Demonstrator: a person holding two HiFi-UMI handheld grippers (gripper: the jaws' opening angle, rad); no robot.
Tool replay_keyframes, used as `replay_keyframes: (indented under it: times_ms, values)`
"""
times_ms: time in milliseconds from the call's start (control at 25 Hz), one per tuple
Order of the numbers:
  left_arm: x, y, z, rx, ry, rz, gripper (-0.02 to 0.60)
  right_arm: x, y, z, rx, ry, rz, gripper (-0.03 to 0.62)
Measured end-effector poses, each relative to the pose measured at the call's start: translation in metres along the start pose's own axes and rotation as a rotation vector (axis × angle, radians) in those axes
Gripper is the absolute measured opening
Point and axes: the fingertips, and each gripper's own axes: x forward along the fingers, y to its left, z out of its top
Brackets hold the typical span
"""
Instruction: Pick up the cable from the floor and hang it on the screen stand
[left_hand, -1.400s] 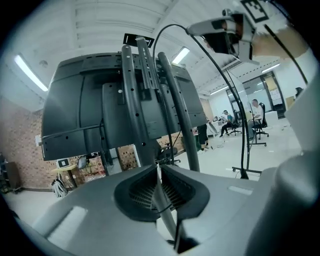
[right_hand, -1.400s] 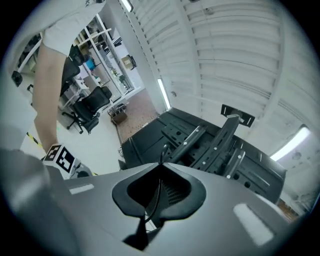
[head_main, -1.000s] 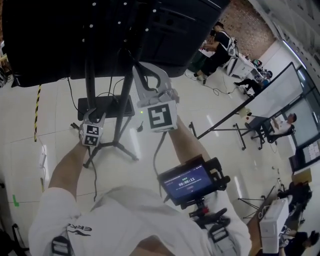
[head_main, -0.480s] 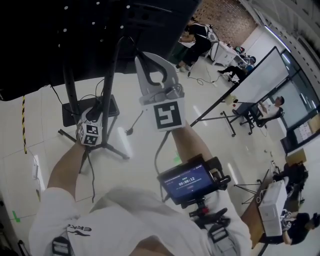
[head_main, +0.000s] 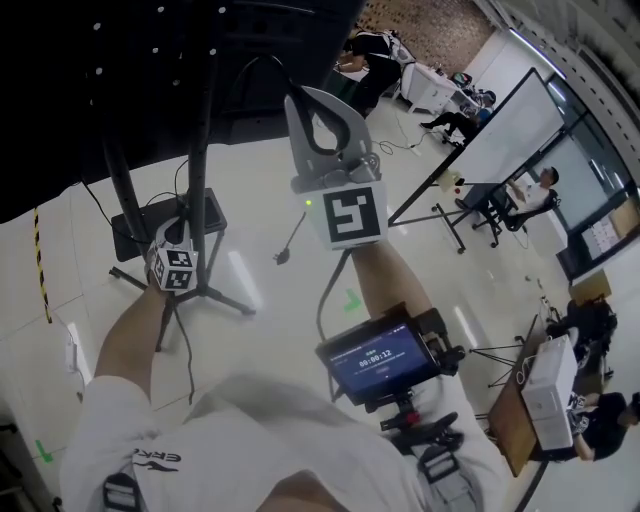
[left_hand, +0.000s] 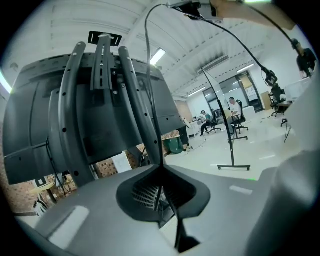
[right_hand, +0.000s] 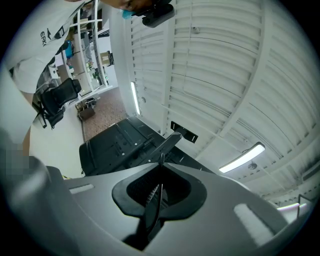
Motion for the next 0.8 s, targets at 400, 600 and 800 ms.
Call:
replay_keyframes:
  times_ms: [400, 600, 800]
  values:
    - [-0.025, 0.059, 0.017, -0.067, -0.052, 0.082, 0.020, -0.023, -0.052, -0.058, 0.060, 0.075, -0.127, 0.034]
    - [-0.061, 0.126, 0.046, -0.116, -0.137, 0.170, 0.018, -0.034, -0.070, -0.087, 0.092, 0.111, -0.174, 0.034]
    - [-0.099, 0.181, 0.089, -0.173, -0.224, 0.226, 0.018, -0.038, -0.079, -0.123, 0.164, 0.161, -0.209, 0.035]
